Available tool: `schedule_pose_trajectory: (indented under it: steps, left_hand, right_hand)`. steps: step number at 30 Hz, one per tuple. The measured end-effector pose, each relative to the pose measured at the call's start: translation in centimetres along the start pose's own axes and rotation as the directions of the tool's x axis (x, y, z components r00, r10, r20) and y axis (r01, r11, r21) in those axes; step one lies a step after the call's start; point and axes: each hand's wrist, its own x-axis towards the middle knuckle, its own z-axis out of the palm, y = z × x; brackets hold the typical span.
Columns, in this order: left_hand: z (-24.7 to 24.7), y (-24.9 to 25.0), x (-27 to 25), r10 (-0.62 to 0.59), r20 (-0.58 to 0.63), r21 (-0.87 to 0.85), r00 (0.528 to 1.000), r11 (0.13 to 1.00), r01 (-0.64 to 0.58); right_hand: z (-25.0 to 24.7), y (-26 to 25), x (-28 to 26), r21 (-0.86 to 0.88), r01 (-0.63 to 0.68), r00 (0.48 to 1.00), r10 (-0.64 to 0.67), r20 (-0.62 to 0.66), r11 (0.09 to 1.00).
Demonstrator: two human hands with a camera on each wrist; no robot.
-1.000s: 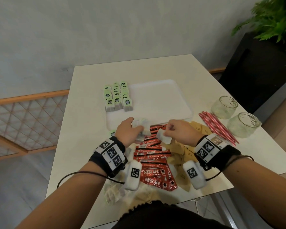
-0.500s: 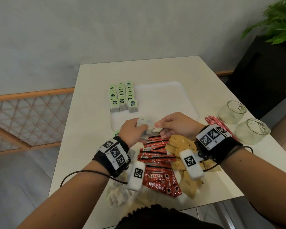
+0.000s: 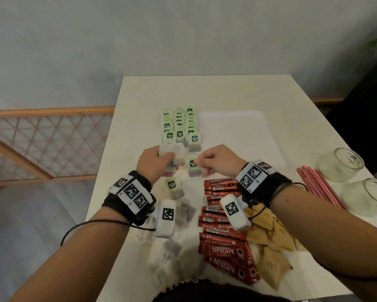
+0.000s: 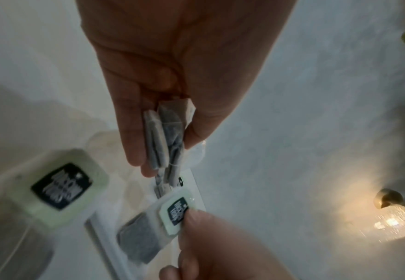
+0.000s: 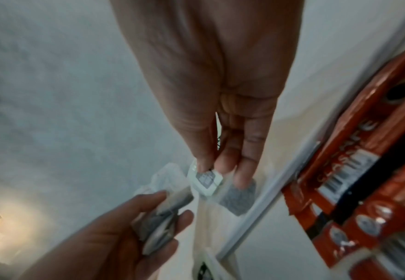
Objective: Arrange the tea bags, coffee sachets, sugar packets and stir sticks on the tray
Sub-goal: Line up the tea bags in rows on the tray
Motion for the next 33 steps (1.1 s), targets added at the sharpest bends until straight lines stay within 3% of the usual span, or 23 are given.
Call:
schedule_pose_trajectory:
  steps: [17, 23, 28, 33]
  left_hand:
    - [-3.4, -1.5, 4.5, -0.133, -0.069, -0.241, 0.989, 0.964, 0.112]
    - [-2.2, -1.0, 4.0, -0.121, 0.015, -0.280, 0.993, 0.952, 0.120]
    - [-0.5, -0.3, 2.8, -0.061, 0.074, -0.256, 0.995, 0.963, 0.078]
    - [0.1, -0.6, 2.1, 0.034, -0.093, -0.107, 0.995, 0.993, -0.044]
  right_hand:
    - [1.2, -1.9, 10.3, -0.306, 0.095, 0.956, -0.172, -0.236, 0.947]
    - [0.8, -2.2, 8.7, -0.208, 0.137, 0.936, -0.195, -0.294, 0.968]
    - [1.3, -2.2, 6.0, -0.057, 0.205, 0.973, -0.210, -0.100, 0.977]
    - [0.5, -1.5, 4.1, -0.061, 0.207, 0.954, -0.215, -0.210, 0.977]
